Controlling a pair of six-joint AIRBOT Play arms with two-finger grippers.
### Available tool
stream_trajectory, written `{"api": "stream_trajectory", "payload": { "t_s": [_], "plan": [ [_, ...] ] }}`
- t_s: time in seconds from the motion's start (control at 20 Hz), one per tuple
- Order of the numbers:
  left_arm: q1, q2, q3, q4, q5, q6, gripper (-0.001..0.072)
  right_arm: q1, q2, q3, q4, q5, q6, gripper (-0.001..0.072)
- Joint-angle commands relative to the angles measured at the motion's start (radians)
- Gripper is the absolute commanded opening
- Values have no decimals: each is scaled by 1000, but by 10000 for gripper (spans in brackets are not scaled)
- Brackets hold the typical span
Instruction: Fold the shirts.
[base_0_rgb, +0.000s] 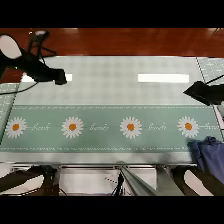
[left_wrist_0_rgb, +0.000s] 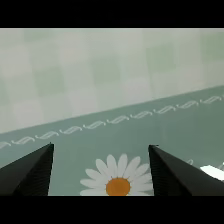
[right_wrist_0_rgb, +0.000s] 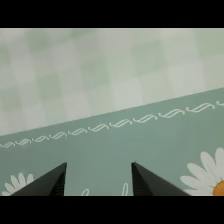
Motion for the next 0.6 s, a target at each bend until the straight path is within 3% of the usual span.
{"api": "stream_trajectory", "payload": {
  "t_s": [0.0,0.15,0.25,0.55],
  "plan": [
    [-61,118,-172,15,74,-101,720,104,-21,1,-67,57,-48,485],
    [-107,245,-221,22,162,-121,720,167,-21,1,-178,125,-97,486],
    [-105,264,-219,24,204,-121,720,192,-21,1,-228,94,-95,486],
    [-107,229,-220,23,222,-120,720,191,-21,1,-186,6,-73,485]
  ]
}}
